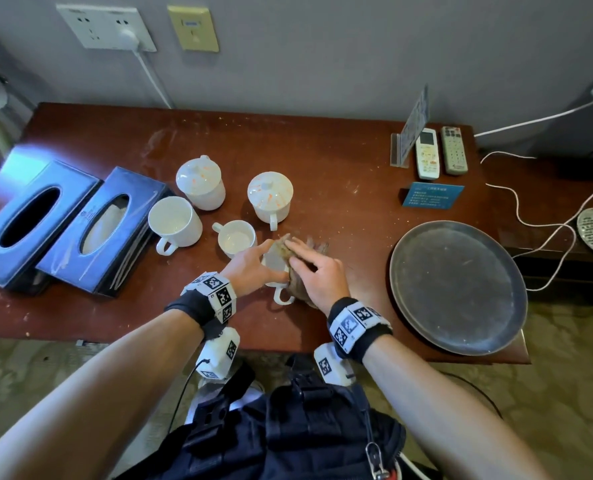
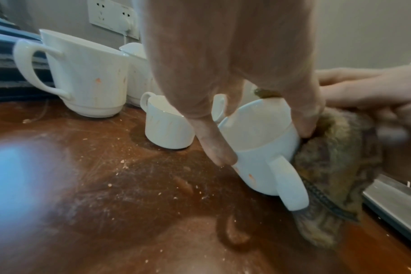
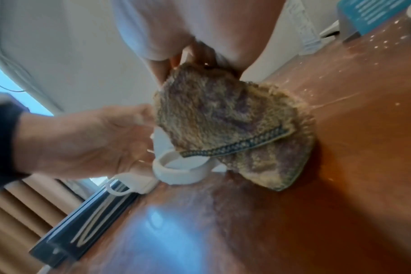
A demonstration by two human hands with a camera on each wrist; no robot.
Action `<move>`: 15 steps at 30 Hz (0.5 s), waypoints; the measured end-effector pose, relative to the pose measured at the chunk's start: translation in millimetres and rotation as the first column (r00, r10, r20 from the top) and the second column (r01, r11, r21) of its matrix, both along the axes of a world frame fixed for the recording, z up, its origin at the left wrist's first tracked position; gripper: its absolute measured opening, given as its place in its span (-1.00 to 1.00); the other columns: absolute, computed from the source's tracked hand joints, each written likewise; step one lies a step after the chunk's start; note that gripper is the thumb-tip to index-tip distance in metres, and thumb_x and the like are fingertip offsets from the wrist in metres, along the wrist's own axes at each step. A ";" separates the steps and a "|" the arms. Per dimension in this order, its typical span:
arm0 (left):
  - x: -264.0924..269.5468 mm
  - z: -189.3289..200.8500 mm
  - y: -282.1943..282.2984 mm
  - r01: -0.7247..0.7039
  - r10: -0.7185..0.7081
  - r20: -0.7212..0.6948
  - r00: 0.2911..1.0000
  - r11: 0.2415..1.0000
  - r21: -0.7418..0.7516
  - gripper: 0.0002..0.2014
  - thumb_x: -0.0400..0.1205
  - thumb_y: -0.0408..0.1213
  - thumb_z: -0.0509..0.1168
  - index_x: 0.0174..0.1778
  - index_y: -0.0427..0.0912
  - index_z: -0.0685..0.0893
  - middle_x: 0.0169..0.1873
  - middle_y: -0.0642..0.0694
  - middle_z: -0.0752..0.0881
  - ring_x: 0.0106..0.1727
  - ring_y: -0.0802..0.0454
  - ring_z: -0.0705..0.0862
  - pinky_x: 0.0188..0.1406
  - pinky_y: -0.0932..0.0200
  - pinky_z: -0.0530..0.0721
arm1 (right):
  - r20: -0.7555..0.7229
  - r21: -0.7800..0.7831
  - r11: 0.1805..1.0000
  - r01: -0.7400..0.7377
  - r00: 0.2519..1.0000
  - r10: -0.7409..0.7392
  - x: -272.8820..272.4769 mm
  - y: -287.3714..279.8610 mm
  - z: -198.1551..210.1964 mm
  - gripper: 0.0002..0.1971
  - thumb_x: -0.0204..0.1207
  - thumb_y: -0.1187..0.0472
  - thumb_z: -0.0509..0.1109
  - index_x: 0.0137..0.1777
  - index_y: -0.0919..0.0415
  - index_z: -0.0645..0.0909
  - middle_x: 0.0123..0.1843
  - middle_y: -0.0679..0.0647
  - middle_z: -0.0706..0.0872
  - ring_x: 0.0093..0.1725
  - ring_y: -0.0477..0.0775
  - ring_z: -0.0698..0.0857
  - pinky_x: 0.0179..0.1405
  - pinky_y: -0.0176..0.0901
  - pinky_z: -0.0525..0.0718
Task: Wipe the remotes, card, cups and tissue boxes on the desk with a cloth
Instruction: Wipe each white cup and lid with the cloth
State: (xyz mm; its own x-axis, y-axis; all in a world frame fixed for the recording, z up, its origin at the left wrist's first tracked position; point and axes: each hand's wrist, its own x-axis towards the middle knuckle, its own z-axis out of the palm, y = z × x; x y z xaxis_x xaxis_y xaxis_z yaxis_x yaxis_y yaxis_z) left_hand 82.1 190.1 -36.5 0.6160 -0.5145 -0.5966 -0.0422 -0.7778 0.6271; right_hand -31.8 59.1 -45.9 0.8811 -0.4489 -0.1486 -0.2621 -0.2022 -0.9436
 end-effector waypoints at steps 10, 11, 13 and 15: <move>0.0 9.4 -6.0 0.113 -0.116 0.068 0.991 0.993 0.045 0.00 0.46 0.00 0.57 0.74 0.02 0.14 0.44 -0.22 0.55 0.39 -0.11 0.56 0.34 0.06 0.56 | -0.132 -0.075 0.997 0.012 0.991 -0.022 2.8 -18.0 -1.8 -0.72 0.62 0.14 0.38 0.29 -0.06 0.73 0.32 -0.12 0.72 0.38 -0.17 0.62 0.47 -0.33 0.46; 0.3 9.2 -5.4 0.112 -0.114 0.067 0.991 0.993 0.039 0.00 0.46 -0.01 0.58 0.74 0.01 0.14 0.44 -0.21 0.55 0.38 -0.08 0.56 0.31 0.11 0.55 | -0.096 -0.071 0.997 -0.017 0.995 0.011 -0.6 -13.8 0.5 -0.72 0.62 0.16 0.40 0.30 -0.03 0.72 0.33 -0.11 0.71 0.37 -0.22 0.61 0.47 -0.40 0.44; 1.0 9.0 -4.0 0.109 -0.111 0.064 0.992 0.993 0.033 -0.01 0.47 -0.02 0.58 0.74 0.01 0.15 0.41 -0.21 0.57 0.37 -0.08 0.57 0.26 0.15 0.53 | -0.068 -0.068 0.997 -0.044 0.997 0.039 -7.1 -14.6 -0.4 -0.70 0.63 0.19 0.40 0.33 -0.01 0.71 0.35 -0.11 0.69 0.37 -0.29 0.57 0.42 -0.57 0.37; 1.2 10.5 -5.2 0.120 -0.122 0.069 0.990 0.992 0.028 -0.06 0.48 -0.02 0.57 0.72 0.01 0.20 0.36 -0.23 0.59 0.35 -0.13 0.57 0.28 0.08 0.55 | -0.135 -0.073 0.997 -0.001 0.991 -0.009 -6.0 -23.8 -2.8 -0.70 0.66 0.15 0.35 0.35 -0.03 0.69 0.37 -0.12 0.68 0.37 -0.26 0.56 0.31 -0.67 0.33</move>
State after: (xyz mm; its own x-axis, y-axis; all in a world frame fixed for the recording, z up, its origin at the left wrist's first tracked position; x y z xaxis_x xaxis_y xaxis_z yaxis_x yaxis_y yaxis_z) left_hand 83.3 184.9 -26.0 0.5909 -0.5737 -0.5672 -0.1801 -0.7792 0.6004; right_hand -37.9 35.3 -48.7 0.8534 -0.4666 -0.2324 -0.3868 -0.2680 -0.8823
